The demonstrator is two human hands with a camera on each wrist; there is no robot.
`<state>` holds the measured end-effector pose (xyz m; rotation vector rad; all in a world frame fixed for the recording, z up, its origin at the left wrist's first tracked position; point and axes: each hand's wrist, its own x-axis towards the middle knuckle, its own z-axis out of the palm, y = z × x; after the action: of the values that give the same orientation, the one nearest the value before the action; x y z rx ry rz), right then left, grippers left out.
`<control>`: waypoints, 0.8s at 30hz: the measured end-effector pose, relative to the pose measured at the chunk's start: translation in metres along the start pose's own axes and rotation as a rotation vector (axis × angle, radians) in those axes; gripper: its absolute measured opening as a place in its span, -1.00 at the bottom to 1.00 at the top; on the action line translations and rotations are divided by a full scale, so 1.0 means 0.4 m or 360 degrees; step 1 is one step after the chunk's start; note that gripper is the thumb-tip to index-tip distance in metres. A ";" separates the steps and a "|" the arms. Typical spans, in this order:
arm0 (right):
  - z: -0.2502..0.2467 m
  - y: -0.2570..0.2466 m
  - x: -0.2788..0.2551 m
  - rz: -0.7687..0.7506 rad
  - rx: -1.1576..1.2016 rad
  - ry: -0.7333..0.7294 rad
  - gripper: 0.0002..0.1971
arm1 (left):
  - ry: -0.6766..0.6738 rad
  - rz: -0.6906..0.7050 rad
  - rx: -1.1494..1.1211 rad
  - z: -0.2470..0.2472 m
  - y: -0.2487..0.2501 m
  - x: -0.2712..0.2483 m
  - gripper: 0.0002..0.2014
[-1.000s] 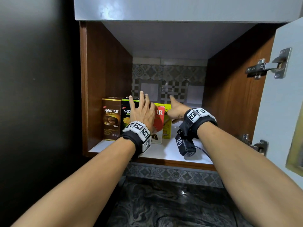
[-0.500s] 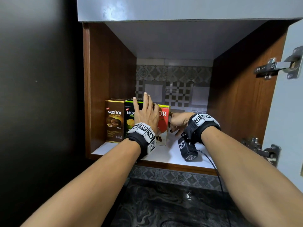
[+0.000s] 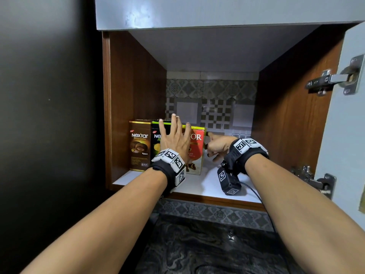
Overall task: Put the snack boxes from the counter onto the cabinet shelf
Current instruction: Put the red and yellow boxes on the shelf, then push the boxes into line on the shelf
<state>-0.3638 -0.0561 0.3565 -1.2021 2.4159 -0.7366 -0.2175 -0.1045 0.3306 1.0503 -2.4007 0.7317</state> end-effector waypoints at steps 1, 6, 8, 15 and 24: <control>-0.001 0.002 0.004 -0.0018 0.0001 0.0016 0.09 | -0.0002 0.0001 0.0000 -0.003 -0.001 -0.003 0.16; -0.014 0.005 -0.012 -0.0083 -0.0061 0.0150 0.08 | 0.0019 -0.0006 -0.0018 -0.015 -0.004 -0.021 0.16; -0.017 0.006 -0.025 -0.0093 -0.0059 0.0187 0.05 | 0.0026 -0.0012 -0.0024 -0.020 -0.007 -0.031 0.14; -0.017 -0.004 -0.110 -0.0116 -0.0038 0.0240 -0.02 | 0.0076 -0.0032 -0.0066 -0.046 -0.035 -0.093 0.07; 0.081 -0.055 -0.517 -0.0417 0.0217 0.0560 -0.37 | 0.0158 -0.0064 -0.0415 -0.167 -0.106 -0.389 0.01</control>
<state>-0.2129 0.0906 0.3582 -1.4511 2.4485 -1.2658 -0.0767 -0.0039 0.3080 0.9298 -2.3067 0.4310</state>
